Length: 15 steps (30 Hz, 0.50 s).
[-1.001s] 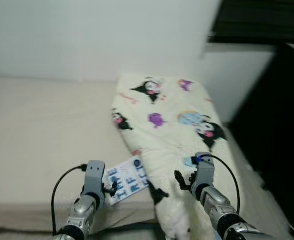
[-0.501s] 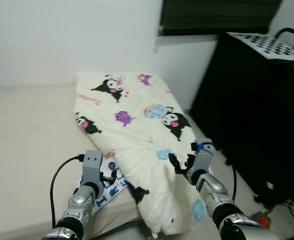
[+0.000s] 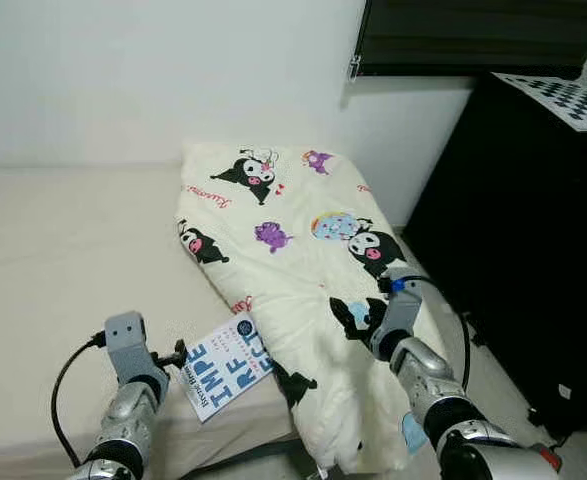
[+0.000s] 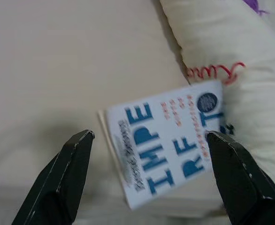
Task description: Clean up the room
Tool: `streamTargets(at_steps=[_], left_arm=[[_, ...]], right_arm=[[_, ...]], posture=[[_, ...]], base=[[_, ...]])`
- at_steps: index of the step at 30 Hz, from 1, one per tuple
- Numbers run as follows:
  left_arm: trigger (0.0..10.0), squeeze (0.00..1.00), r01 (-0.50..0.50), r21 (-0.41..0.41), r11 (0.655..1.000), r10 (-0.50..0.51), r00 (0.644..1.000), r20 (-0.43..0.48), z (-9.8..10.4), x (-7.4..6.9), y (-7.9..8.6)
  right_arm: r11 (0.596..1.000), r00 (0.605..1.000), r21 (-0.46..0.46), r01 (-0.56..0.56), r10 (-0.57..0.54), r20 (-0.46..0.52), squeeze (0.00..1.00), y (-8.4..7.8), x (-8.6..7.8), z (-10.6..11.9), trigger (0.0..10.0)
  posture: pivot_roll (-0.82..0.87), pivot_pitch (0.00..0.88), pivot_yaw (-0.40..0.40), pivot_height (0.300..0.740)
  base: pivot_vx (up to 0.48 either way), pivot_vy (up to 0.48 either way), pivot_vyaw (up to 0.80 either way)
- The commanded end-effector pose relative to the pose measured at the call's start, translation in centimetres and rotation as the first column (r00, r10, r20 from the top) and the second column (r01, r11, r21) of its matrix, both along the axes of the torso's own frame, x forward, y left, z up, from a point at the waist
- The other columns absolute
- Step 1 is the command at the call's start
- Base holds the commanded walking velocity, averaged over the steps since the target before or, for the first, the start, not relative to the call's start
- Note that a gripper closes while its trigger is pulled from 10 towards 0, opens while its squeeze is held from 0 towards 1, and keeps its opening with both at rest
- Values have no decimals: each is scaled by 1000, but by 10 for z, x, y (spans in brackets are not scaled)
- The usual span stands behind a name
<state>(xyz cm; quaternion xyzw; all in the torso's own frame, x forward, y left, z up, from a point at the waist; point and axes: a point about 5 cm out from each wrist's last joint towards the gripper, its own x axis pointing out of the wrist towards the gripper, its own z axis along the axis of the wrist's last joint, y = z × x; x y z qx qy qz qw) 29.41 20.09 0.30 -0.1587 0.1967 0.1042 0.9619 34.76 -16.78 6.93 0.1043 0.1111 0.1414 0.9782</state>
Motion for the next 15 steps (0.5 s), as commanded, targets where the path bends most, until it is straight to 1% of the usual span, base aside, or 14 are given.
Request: streamTargets(at_steps=[1,4,5,6,11,15], left_arm=[[10000,0,2,-38,999,-4,999,-38,-9,-6,-8],[10000,0,18,-41,999,-19,1000,-15,-5,-2,-15],[10000,0,18,-41,999,-19,1000,-15,-5,-2,-15],[10000,0,27,-38,999,-27,1000,-1,-2,1,-18],[10000,0,29,-30,999,-28,999,15,1,5,-19],[10000,0,28,-37,999,-27,999,40,7,10,-21]], right_arm=[[1000,999,9,3,-3,35,0,-3,4,9,10000],[1000,998,11,-7,6,58,0,-2,7,14,10000],[1000,998,11,-7,6,58,0,-2,7,14,10000],[1000,998,10,-8,7,63,0,-2,7,15,10000],[1000,998,19,-8,6,70,0,-2,7,16,10000],[999,996,32,-19,17,82,0,0,8,18,10000]], posture=[[-105,52,-73,690],[-107,54,-74,675],[-107,54,-74,675],[-106,56,-74,665],[-105,57,-75,655],[-105,64,-72,640]], base=[[0,0,0],[0,0,0],[0,0,0],[0,0,0],[0,0,0],[0,0,0]])
